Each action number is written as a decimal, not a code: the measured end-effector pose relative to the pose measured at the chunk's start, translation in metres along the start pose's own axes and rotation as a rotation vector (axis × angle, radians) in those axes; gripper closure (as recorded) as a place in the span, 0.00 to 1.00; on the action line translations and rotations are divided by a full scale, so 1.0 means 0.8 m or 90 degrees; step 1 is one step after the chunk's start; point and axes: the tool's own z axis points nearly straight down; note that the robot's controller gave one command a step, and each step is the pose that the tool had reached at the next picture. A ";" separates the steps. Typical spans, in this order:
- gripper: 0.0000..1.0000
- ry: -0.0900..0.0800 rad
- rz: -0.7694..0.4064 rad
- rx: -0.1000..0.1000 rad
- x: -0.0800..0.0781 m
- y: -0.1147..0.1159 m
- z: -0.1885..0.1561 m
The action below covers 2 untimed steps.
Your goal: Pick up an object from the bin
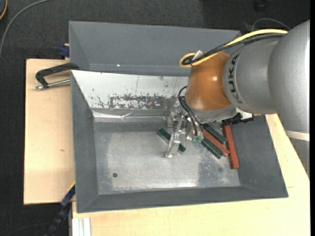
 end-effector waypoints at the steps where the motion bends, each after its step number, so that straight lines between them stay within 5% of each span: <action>1: 1.00 0.001 0.001 0.000 0.000 0.000 0.000; 2: 1.00 -0.007 0.016 0.000 0.002 -0.038 -0.183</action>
Offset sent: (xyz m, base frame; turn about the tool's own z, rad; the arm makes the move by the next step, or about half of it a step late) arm 0.0000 0.0000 0.0000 0.0000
